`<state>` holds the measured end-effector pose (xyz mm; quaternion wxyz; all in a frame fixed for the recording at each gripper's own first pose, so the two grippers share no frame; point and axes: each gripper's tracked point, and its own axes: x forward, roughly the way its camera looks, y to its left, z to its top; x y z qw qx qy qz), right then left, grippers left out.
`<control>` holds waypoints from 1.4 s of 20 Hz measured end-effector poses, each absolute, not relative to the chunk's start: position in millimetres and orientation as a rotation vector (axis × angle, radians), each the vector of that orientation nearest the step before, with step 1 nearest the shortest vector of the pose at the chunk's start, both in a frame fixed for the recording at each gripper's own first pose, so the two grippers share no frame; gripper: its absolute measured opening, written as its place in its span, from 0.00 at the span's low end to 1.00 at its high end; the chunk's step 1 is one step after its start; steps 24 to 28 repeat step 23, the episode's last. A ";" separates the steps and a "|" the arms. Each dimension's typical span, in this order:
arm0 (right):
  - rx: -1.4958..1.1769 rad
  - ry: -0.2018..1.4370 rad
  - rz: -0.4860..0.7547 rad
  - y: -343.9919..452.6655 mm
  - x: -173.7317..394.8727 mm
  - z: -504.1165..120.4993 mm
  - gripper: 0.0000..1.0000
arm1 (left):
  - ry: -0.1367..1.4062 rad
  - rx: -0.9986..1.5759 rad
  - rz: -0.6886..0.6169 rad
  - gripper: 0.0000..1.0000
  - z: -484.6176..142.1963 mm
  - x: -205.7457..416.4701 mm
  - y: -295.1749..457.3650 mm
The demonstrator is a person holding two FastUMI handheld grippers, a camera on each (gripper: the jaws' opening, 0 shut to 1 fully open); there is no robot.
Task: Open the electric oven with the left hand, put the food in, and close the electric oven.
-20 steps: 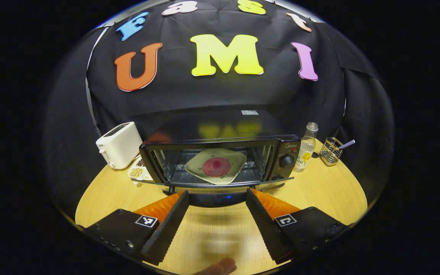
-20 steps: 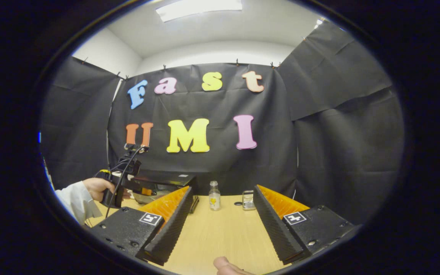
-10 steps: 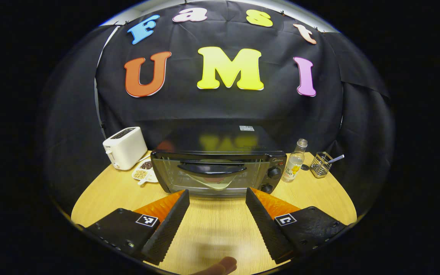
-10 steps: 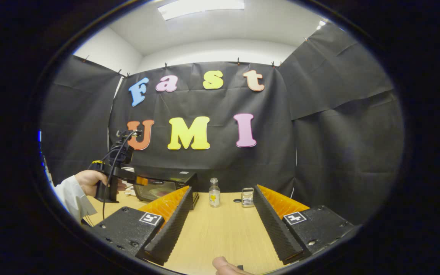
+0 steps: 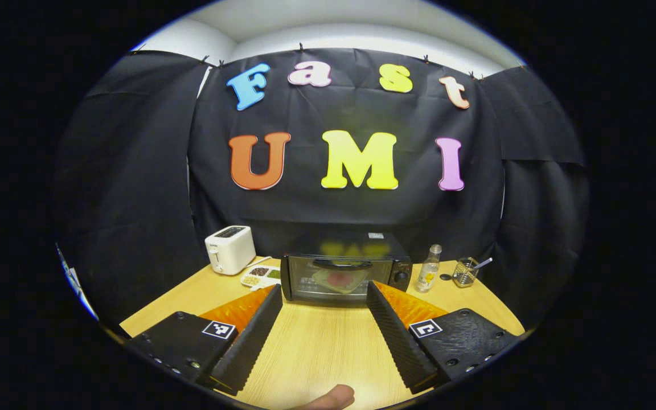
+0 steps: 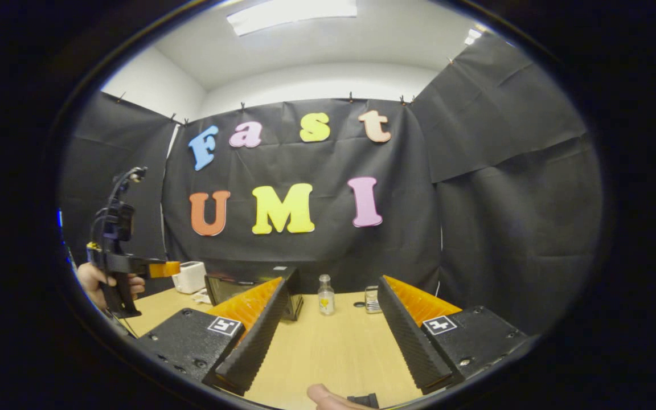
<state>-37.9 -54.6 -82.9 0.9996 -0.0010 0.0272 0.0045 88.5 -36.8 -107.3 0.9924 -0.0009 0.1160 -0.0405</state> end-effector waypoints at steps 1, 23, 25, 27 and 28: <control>0.001 0.047 0.009 -52.0 -39.6 -77.7 1.00 | 0.196 -0.001 -0.081 0.95 -94.1 75.2 -32.7; 0.002 -0.036 0.069 -10.7 -61.8 -61.9 0.96 | -0.043 0.019 -0.090 0.95 -63.3 -55.8 -23.4; 0.002 -0.036 0.069 -10.7 -61.8 -61.9 0.96 | -0.043 0.019 -0.090 0.95 -63.3 -55.8 -23.4; 0.002 -0.036 0.069 -10.7 -61.8 -61.9 0.96 | -0.043 0.019 -0.090 0.95 -63.3 -55.8 -23.4; 0.002 -0.036 0.069 -10.7 -61.8 -61.9 0.96 | -0.043 0.019 -0.090 0.95 -63.3 -55.8 -23.4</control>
